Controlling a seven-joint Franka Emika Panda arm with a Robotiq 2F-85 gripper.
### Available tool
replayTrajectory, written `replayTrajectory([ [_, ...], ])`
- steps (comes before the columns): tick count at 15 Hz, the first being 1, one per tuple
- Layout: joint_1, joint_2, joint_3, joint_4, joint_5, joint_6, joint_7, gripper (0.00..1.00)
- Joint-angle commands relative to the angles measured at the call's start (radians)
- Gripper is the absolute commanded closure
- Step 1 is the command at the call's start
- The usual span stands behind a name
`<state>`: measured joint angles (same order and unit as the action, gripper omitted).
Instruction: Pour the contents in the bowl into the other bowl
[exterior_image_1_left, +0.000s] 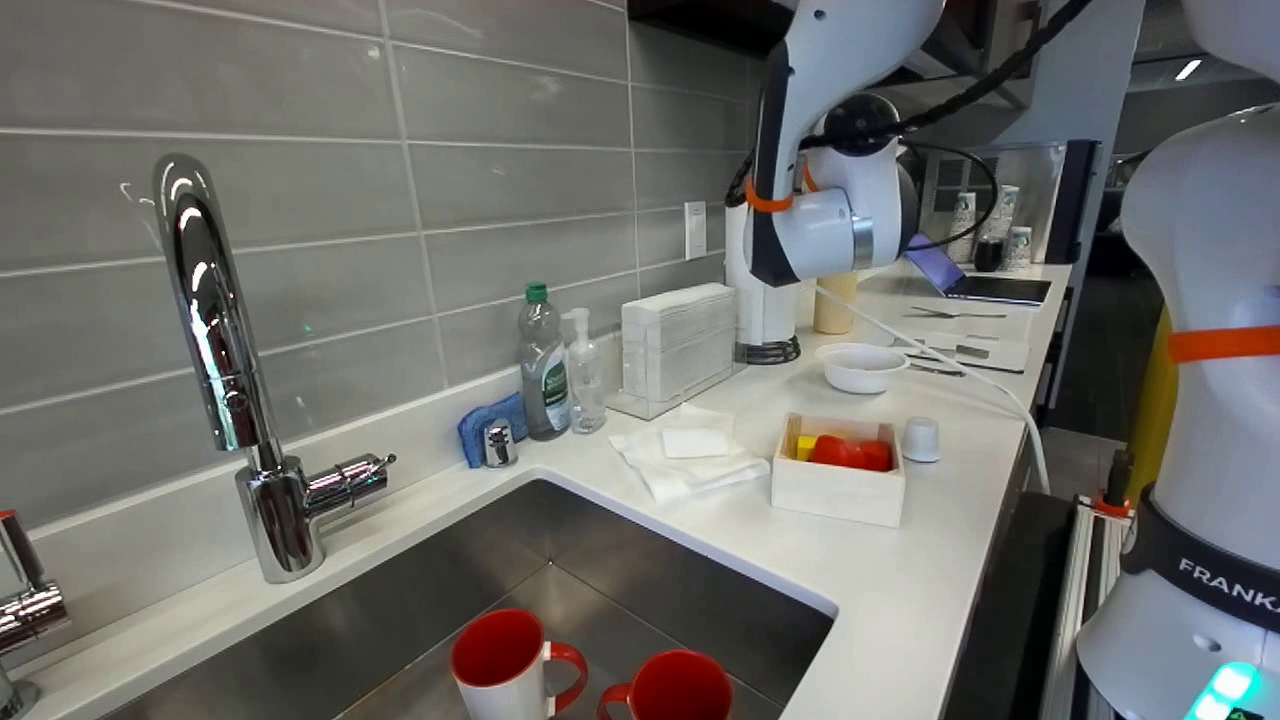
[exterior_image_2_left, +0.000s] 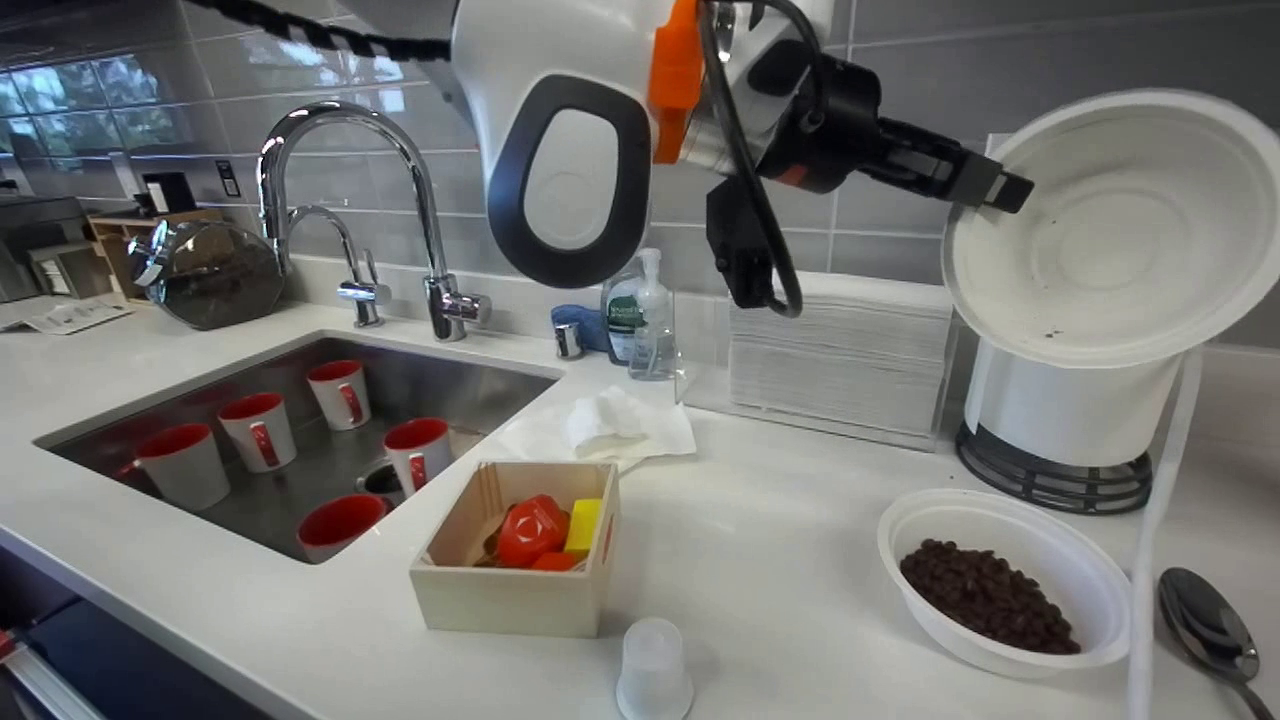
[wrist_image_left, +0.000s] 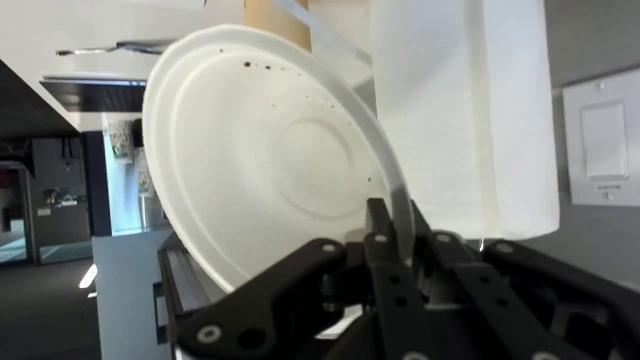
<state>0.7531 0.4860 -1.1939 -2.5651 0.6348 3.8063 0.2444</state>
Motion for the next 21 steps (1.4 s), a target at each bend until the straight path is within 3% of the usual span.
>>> replayTrajectory([
  [1, 0.178, -0.06, -0.15, 0.031, 0.074, -0.267, -0.164, 1.0],
  [7, 0.402, -0.01, -0.369, 0.093, 0.048, -0.771, -0.164, 1.0],
  [11, 0.49, 0.018, -0.442, 0.141, -0.002, -1.099, -0.133, 1.0],
  [14, 0.504, 0.048, -0.453, 0.169, -0.048, -1.29, -0.097, 1.0],
  [15, 0.492, 0.006, -0.439, 0.167, -0.132, -1.289, -0.031, 1.0],
  [21, 0.4, -0.042, -0.319, 0.159, -0.252, -1.279, 0.094, 1.0],
])
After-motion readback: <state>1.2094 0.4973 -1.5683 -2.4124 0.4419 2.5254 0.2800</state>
